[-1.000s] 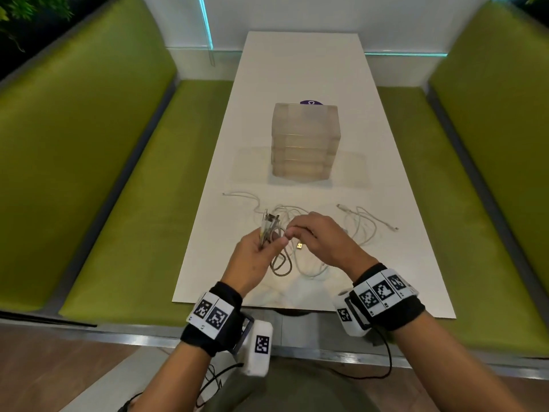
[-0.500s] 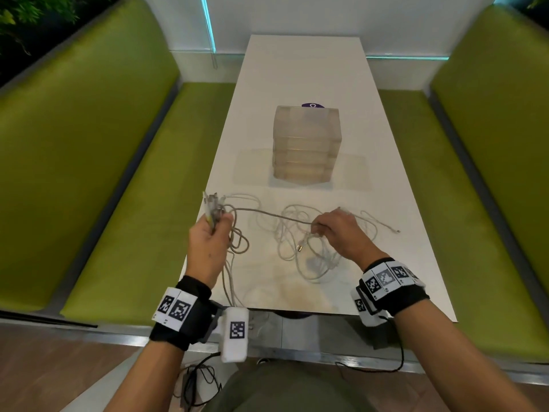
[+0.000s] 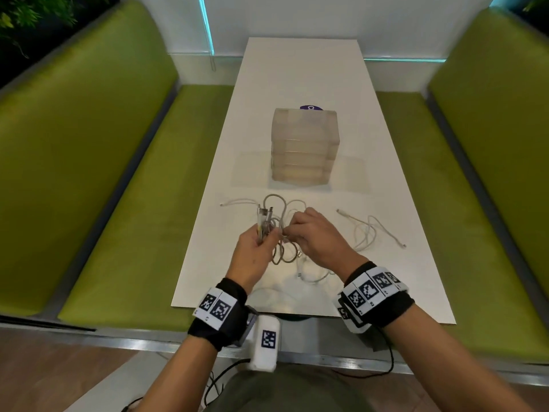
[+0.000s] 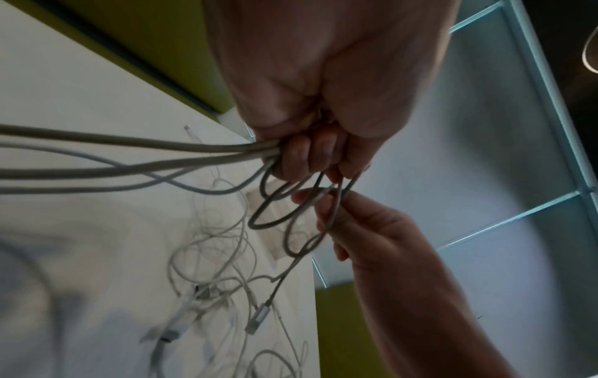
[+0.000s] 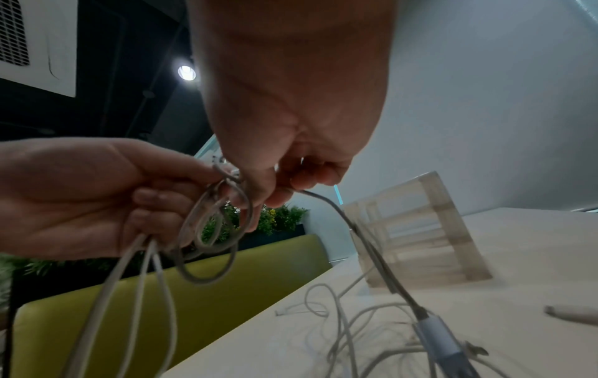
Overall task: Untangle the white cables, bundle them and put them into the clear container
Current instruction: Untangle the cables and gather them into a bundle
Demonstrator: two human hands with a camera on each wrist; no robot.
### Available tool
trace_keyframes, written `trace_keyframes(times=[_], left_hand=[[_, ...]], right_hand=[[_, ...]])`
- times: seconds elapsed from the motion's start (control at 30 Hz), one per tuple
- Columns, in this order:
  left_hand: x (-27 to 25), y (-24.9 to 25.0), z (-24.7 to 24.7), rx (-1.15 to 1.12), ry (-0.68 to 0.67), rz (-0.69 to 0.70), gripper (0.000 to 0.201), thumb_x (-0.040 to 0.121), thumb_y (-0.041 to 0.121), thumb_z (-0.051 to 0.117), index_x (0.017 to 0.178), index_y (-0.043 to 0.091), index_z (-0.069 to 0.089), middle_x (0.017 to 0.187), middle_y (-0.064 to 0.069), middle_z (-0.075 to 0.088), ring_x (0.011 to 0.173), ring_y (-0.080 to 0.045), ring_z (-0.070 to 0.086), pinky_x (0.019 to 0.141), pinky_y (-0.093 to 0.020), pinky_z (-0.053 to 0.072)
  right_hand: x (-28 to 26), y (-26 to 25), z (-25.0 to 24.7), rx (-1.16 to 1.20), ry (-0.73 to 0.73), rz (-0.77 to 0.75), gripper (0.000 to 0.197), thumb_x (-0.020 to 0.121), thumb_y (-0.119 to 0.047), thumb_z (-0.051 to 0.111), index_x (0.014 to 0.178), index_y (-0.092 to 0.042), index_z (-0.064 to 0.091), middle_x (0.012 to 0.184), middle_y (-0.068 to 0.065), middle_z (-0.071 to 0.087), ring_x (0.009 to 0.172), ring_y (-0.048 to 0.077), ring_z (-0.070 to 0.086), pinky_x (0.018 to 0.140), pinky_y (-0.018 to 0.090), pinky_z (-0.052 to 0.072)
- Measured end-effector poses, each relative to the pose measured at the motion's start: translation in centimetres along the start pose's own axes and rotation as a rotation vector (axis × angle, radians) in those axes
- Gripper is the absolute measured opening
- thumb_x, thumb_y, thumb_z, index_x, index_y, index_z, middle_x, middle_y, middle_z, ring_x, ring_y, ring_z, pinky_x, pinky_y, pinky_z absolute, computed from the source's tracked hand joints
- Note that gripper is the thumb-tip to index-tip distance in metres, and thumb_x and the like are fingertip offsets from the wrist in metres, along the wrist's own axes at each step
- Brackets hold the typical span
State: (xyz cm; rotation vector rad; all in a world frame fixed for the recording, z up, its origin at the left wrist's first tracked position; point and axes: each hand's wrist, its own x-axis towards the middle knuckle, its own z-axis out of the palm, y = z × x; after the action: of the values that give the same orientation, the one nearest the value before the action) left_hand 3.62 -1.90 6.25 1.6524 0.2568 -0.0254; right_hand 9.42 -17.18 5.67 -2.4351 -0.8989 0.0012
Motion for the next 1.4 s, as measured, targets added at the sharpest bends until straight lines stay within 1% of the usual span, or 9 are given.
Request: trace_keyframes(times=[0.17, 0.27, 0.4, 0.53, 0.7, 0.9, 1.07, 1.23, 1.4], left_hand=[[-0.5, 0.4, -0.1, -0.074, -0.063, 0.004, 0.009, 0.092, 0.011, 0.060, 0.084, 0.009, 0.063, 0.057, 0.000, 0.037, 0.050, -0.010, 0.032, 0.051, -0.024, 0.030], [-0.6, 1.0, 0.2, -0.100, 0.020, 0.042, 0.013, 0.092, 0.014, 0.060, 0.082, 0.006, 0.061, 0.057, 0.006, 0.053, 0.047, 0.000, 0.046, 0.051, -0.015, 0.039], [-0.3, 1.4, -0.9, -0.103, 0.178, 0.081, 0.019, 0.093, 0.020, 0.060, 0.076, 0.011, 0.055, 0.061, -0.002, 0.043, 0.055, -0.013, 0.037, 0.056, -0.030, 0.035], [-0.3, 1.9, -2.6, -0.118, 0.244, 0.165, 0.028, 0.094, 0.019, 0.058, 0.068, 0.017, 0.049, 0.050, 0.014, 0.038, 0.049, -0.007, 0.031, 0.052, -0.029, 0.030], [-1.0, 2.2, -2.8, -0.131, 0.259, 0.193, 0.034, 0.094, 0.020, 0.058, 0.063, 0.020, 0.046, 0.046, 0.013, 0.039, 0.046, -0.006, 0.032, 0.054, -0.032, 0.031], [-1.4, 2.2, -2.6, -0.130, 0.211, 0.190, 0.032, 0.094, 0.021, 0.058, 0.065, 0.014, 0.046, 0.046, 0.013, 0.034, 0.046, -0.007, 0.028, 0.052, -0.031, 0.027], [-1.2, 2.6, -3.1, -0.198, 0.244, 0.185, 0.044, 0.095, 0.017, 0.057, 0.054, 0.029, 0.045, 0.046, 0.014, 0.034, 0.043, -0.004, 0.029, 0.050, -0.027, 0.028], [-0.9, 2.6, -3.4, -0.202, 0.208, 0.136, 0.040, 0.095, 0.017, 0.057, 0.057, 0.027, 0.047, 0.047, 0.016, 0.035, 0.045, -0.005, 0.029, 0.049, -0.024, 0.031], [-1.1, 2.5, -3.5, -0.114, 0.035, 0.046, 0.032, 0.095, 0.013, 0.056, 0.064, 0.018, 0.048, 0.043, 0.013, 0.037, 0.041, -0.002, 0.031, 0.044, -0.014, 0.032]], right_hand=[[0.0, -0.5, -0.2, -0.005, -0.096, 0.113, 0.020, 0.094, -0.015, 0.052, 0.101, -0.009, 0.070, 0.089, 0.010, 0.060, 0.085, 0.019, 0.040, 0.076, 0.034, 0.037], [0.1, -1.1, -0.1, -0.001, -0.109, 0.090, 0.020, 0.095, -0.020, 0.051, 0.098, -0.012, 0.070, 0.089, 0.007, 0.059, 0.088, 0.020, 0.044, 0.075, 0.037, 0.041], [0.7, 0.5, 0.3, 0.053, -0.098, 0.192, 0.021, 0.095, -0.022, 0.053, 0.100, -0.009, 0.069, 0.096, 0.005, 0.058, 0.092, 0.021, 0.055, 0.073, 0.029, 0.039], [1.2, 3.1, 0.2, 0.089, -0.042, 0.364, 0.023, 0.097, -0.020, 0.049, 0.101, -0.007, 0.067, 0.101, 0.006, 0.055, 0.088, 0.023, 0.058, 0.076, 0.031, 0.042], [2.0, 3.8, 0.0, 0.089, 0.011, 0.361, 0.016, 0.094, -0.015, 0.055, 0.098, -0.008, 0.068, 0.093, 0.000, 0.052, 0.082, 0.017, 0.055, 0.070, 0.023, 0.036], [2.8, 4.2, -0.1, 0.083, -0.022, 0.421, 0.012, 0.089, -0.013, 0.061, 0.098, -0.009, 0.068, 0.100, 0.004, 0.052, 0.082, 0.017, 0.053, 0.073, 0.024, 0.036], [2.1, 5.2, -0.6, 0.051, -0.097, 0.433, 0.014, 0.084, -0.003, 0.065, 0.095, -0.011, 0.067, 0.098, 0.005, 0.061, 0.085, 0.018, 0.056, 0.067, 0.022, 0.037], [0.8, 5.5, -0.5, 0.057, -0.068, 0.466, 0.009, 0.085, -0.018, 0.067, 0.093, -0.016, 0.067, 0.103, -0.001, 0.063, 0.094, 0.021, 0.055, 0.072, 0.028, 0.037], [-0.8, 2.6, -1.6, 0.194, 0.023, 0.311, 0.005, 0.086, -0.020, 0.067, 0.091, -0.019, 0.069, 0.130, -0.006, 0.054, 0.122, 0.020, 0.040, 0.099, 0.028, 0.031]])
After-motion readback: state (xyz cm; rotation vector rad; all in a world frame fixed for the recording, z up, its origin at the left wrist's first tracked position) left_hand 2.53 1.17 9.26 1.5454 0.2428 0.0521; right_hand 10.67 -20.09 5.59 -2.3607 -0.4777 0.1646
